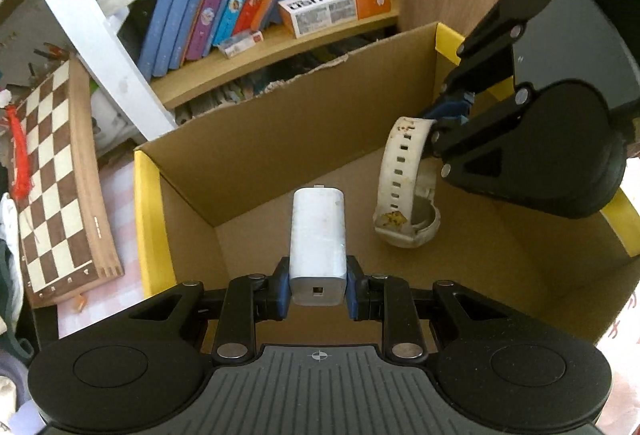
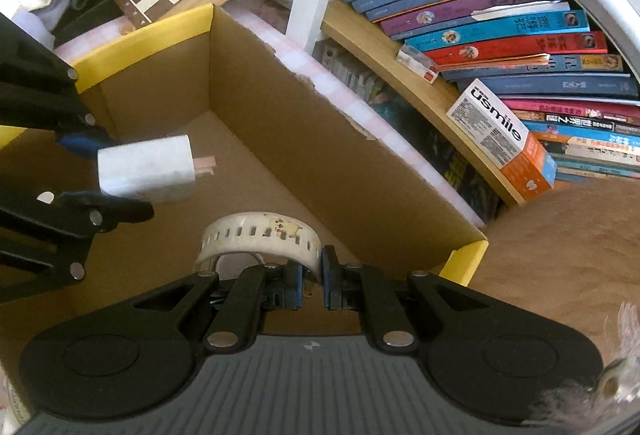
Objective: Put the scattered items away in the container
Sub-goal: 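Open the left tool to drop the charger while the right tool releases the watch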
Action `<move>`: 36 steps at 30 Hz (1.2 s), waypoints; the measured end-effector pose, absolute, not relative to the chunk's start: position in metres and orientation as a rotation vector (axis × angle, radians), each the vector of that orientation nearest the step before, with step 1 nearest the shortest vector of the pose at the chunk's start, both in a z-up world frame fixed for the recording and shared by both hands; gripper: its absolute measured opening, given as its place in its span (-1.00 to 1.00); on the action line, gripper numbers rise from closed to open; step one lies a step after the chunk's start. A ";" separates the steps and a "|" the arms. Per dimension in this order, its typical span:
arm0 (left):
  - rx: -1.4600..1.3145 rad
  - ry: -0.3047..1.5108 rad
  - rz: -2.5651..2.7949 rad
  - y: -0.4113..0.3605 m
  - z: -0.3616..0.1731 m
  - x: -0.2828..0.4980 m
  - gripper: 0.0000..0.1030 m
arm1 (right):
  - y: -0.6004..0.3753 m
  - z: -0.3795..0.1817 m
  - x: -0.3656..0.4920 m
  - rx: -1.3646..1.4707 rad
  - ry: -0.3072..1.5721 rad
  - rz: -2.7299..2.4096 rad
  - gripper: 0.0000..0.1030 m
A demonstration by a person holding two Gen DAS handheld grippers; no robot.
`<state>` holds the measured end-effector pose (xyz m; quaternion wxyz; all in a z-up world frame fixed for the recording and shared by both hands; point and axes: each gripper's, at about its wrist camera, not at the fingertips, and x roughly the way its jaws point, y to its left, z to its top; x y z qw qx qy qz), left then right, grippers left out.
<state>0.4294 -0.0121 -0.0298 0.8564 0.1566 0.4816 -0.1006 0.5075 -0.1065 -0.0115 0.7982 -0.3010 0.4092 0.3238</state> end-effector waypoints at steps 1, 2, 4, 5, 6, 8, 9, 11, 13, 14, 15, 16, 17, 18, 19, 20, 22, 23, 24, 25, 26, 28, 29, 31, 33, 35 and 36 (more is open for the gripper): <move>0.331 1.019 -0.213 -0.012 -0.031 0.431 -0.52 | -0.106 -0.012 0.508 -0.648 0.884 0.701 -0.83; 0.334 1.024 -0.215 -0.013 -0.032 0.432 -0.52 | -0.105 -0.013 0.509 -0.651 0.891 0.706 -0.83; 0.340 1.032 -0.221 -0.014 -0.034 0.434 -0.52 | -0.103 -0.016 0.509 -0.665 0.903 0.710 -0.83; 0.344 1.036 -0.224 -0.014 -0.035 0.435 -0.52 | -0.101 -0.017 0.509 -0.675 0.906 0.710 -0.83; 0.346 1.039 -0.226 -0.014 -0.036 0.436 -0.52 | -0.100 -0.019 0.509 -0.684 0.908 0.711 -0.83; 0.348 1.043 -0.225 -0.014 -0.038 0.437 -0.52 | -0.098 -0.021 0.510 -0.693 0.910 0.710 -0.83; 0.349 1.045 -0.224 -0.013 -0.039 0.438 -0.52 | -0.098 -0.021 0.510 -0.692 0.911 0.710 -0.83; 0.348 1.048 -0.221 -0.013 -0.041 0.439 -0.52 | -0.098 -0.022 0.511 -0.691 0.913 0.709 -0.83; 0.350 1.050 -0.222 -0.012 -0.043 0.441 -0.52 | -0.097 -0.022 0.512 -0.689 0.916 0.708 -0.83; 0.350 1.050 -0.222 -0.012 -0.043 0.441 -0.52 | -0.097 -0.023 0.513 -0.687 0.917 0.707 -0.83; 0.350 1.051 -0.223 -0.012 -0.043 0.442 -0.52 | -0.097 -0.023 0.514 -0.685 0.919 0.706 -0.83; 0.350 1.052 -0.222 -0.012 -0.044 0.443 -0.52 | -0.097 -0.023 0.515 -0.684 0.921 0.704 -0.83; 0.350 1.054 -0.221 -0.012 -0.045 0.443 -0.52 | -0.096 -0.023 0.516 -0.684 0.922 0.702 -0.83; 0.350 1.056 -0.219 -0.011 -0.045 0.444 -0.52 | -0.096 -0.024 0.516 -0.686 0.922 0.701 -0.83; 0.350 1.058 -0.217 -0.011 -0.046 0.445 -0.52 | -0.096 -0.024 0.516 -0.688 0.922 0.699 -0.83; 0.350 1.058 -0.216 -0.011 -0.047 0.445 -0.52 | -0.096 -0.024 0.517 -0.687 0.922 0.699 -0.83; 0.350 1.059 -0.216 -0.010 -0.047 0.446 -0.52 | -0.096 -0.024 0.518 -0.679 0.923 0.699 -0.82; 0.351 1.060 -0.215 -0.010 -0.048 0.446 -0.52 | -0.096 -0.024 0.518 -0.678 0.923 0.698 -0.82; 0.351 1.060 -0.215 -0.010 -0.048 0.446 -0.52 | -0.096 -0.025 0.518 -0.677 0.924 0.695 -0.82; 0.347 1.060 -0.213 -0.010 -0.048 0.446 -0.52 | -0.096 -0.025 0.517 -0.679 0.922 0.692 -0.81; 0.344 1.059 -0.211 -0.010 -0.048 0.446 -0.51 | -0.096 -0.025 0.517 -0.676 0.921 0.688 -0.76; 0.342 1.052 -0.207 -0.010 -0.046 0.445 -0.48 | -0.097 -0.024 0.517 -0.663 0.923 0.682 -0.71; 0.343 1.047 -0.205 -0.010 -0.045 0.444 -0.45 | -0.097 -0.024 0.517 -0.655 0.926 0.681 -0.65; 0.345 1.036 -0.201 -0.010 -0.042 0.443 -0.44 | -0.097 -0.021 0.515 -0.649 0.922 0.685 -0.50; 0.347 1.025 -0.197 -0.010 -0.039 0.442 -0.39 | -0.097 -0.018 0.513 -0.647 0.916 0.692 -0.27; 0.350 1.010 -0.189 -0.010 -0.036 0.439 -0.27 | -0.097 -0.014 0.510 -0.651 0.902 0.697 -0.18; 0.352 1.000 -0.184 -0.009 -0.034 0.436 -0.17 | -0.097 -0.012 0.508 -0.652 0.895 0.696 -0.15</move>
